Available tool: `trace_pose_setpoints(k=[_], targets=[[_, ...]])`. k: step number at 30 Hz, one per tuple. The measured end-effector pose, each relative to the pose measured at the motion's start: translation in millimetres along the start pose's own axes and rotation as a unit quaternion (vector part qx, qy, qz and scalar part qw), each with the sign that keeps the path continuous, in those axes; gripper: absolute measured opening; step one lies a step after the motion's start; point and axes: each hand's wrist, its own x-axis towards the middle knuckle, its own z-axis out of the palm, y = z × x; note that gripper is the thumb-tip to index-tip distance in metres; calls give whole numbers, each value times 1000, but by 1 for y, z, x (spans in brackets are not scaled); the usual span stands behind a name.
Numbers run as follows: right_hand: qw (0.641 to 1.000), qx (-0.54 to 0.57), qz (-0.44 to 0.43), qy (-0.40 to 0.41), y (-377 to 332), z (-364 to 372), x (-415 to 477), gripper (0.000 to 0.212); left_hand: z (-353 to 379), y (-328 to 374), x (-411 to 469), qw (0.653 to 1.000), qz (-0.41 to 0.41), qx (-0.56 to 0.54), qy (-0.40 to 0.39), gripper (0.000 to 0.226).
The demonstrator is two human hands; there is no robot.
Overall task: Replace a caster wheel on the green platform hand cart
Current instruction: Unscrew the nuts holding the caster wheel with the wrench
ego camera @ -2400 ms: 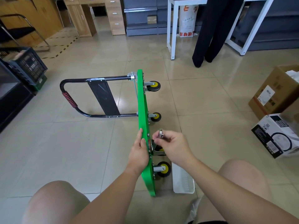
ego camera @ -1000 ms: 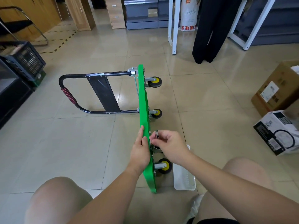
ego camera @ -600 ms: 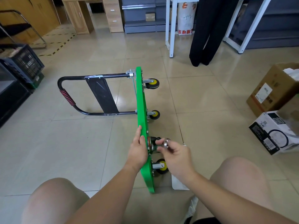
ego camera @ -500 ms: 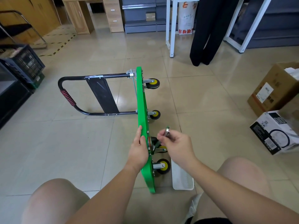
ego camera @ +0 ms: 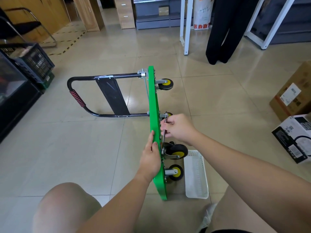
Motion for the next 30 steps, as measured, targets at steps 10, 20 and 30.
trace_pose_setpoints(k=[10, 20, 30], targets=[[998, -41, 13, -43, 4, 8, 10, 12, -2, -5, 3, 1000, 2, -7, -4, 48], [998, 2, -49, 42, 28, 20, -41, 21, -2, -10, 6, 1000, 8, -11, -4, 49], [983, -9, -167, 79, 90, 52, -117, 60, -2, -5, 5, 999, -14, -41, 6, 47]])
